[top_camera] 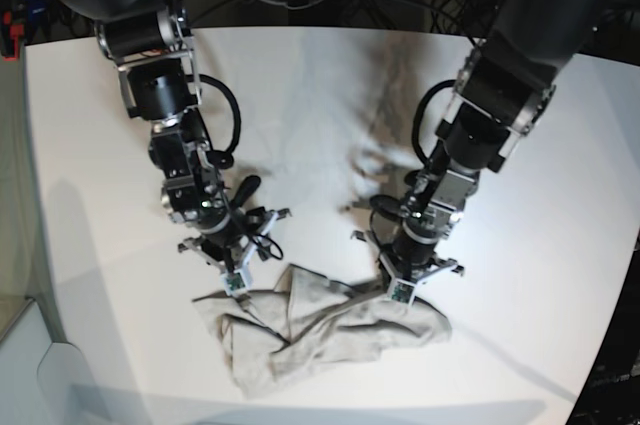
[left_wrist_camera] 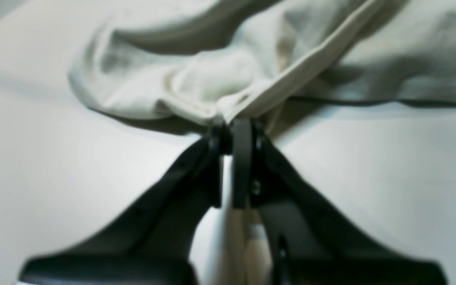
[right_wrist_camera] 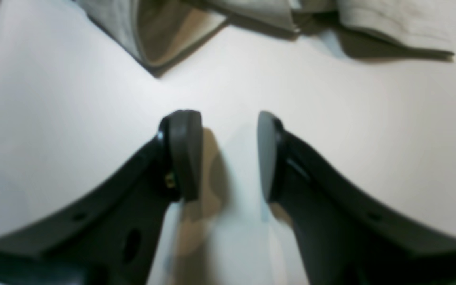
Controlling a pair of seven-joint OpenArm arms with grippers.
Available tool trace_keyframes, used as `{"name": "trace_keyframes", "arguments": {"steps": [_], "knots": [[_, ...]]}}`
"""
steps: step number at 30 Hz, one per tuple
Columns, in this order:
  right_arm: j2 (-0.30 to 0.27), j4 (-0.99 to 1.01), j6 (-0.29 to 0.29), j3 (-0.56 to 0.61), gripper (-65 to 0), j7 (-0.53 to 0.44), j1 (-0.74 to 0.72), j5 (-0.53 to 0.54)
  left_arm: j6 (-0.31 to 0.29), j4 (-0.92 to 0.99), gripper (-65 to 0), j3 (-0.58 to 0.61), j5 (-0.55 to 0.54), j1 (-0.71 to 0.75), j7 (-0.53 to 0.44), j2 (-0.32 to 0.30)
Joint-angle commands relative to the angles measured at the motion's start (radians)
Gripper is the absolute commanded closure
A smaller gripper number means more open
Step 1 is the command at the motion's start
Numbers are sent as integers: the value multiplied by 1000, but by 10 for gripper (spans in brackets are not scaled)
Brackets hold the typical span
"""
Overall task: Layout the t-shirt on the table in an organized manner, then fold the t-shirt properly
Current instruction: 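Move the left gripper beside the right and pinch the shirt fabric, then lift and drag the shirt back with both grippers, then release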
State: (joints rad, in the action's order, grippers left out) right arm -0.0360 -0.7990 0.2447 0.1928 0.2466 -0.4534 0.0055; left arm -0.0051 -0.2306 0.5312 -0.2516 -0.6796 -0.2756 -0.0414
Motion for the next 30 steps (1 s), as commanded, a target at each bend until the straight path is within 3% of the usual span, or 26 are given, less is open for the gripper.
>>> {"name": "trace_keyframes", "arguments": {"steps": [1,11,19,24,30], "knots": [[0,-13,18,0,-244,-3,-21,6,3,-11,-5,-3,-1,-35,-35,1],[-18,-13,18,0,-244,-6,-20,6,6,-91,-5,-7,-10,44,9,-8],[-32,-13,18,-2,-244,-5,-20,8,11,-622,-5,-26,-12,278,241,-122],[-43,-15,18,-2,-247,-2,-20,8,11,-939,-5,-132,-2,436,390,-134],[-61,-15,18,-2,-248,-2,-20,8,4,-1209,-5,-228,-2,598,491,-134]]}}
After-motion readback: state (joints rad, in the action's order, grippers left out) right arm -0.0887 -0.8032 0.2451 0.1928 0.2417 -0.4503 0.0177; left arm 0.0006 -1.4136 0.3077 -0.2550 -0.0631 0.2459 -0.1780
